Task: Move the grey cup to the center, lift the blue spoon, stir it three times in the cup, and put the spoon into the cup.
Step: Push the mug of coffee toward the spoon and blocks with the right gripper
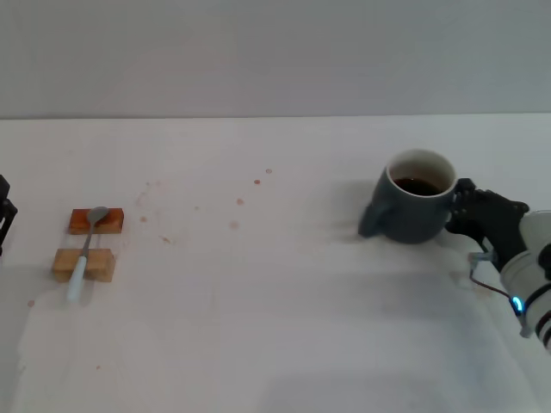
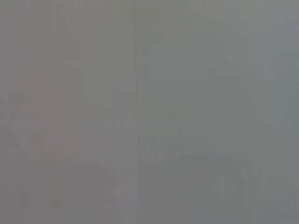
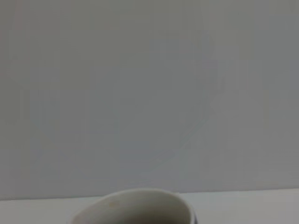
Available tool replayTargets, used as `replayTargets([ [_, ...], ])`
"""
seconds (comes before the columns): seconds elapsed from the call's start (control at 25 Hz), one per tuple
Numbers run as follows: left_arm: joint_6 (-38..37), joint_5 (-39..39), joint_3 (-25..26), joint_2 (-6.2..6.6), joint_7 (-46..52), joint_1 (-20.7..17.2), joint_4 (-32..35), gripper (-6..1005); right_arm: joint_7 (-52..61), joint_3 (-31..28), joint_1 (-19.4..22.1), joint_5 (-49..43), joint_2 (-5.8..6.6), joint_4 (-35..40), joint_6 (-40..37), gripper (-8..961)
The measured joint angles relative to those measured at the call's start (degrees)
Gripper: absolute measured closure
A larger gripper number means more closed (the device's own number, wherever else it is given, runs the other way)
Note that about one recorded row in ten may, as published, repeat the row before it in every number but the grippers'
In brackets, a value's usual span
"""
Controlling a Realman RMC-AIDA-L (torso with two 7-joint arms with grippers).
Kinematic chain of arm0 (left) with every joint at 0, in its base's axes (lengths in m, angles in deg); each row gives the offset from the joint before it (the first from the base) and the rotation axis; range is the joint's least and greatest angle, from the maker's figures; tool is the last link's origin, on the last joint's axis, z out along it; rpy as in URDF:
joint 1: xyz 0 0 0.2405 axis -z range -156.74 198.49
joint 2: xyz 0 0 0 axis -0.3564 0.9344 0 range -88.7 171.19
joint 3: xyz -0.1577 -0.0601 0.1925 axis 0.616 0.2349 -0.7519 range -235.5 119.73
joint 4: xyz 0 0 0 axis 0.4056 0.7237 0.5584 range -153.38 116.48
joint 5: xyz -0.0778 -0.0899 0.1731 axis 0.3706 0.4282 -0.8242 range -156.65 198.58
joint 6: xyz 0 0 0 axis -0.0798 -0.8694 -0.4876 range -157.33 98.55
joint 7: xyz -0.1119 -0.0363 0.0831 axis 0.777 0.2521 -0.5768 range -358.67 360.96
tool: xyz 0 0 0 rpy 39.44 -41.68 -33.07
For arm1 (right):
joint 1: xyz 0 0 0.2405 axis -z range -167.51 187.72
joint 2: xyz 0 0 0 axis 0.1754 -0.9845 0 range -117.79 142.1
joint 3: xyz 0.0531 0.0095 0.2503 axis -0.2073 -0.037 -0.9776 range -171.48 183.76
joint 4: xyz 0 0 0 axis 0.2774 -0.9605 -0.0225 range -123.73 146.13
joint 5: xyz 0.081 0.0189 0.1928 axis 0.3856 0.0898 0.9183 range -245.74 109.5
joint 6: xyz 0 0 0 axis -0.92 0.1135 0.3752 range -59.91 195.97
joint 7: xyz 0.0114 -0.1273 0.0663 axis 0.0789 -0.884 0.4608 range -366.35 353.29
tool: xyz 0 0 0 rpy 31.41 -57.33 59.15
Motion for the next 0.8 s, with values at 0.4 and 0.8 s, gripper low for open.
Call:
replayTargets([
  [0.4,0.0,0.0,-0.5,0.0,0.0,0.1,-0.1,200,0.1,0.0,-0.6,-3.4,0.0,-2.6,0.6,954],
  [0.8,0.0,0.0,-0.5,0.0,0.0,0.1,-0.6,200,0.2,0.0,-1.0,-5.6,-0.07,-4.4,1.2,954],
])
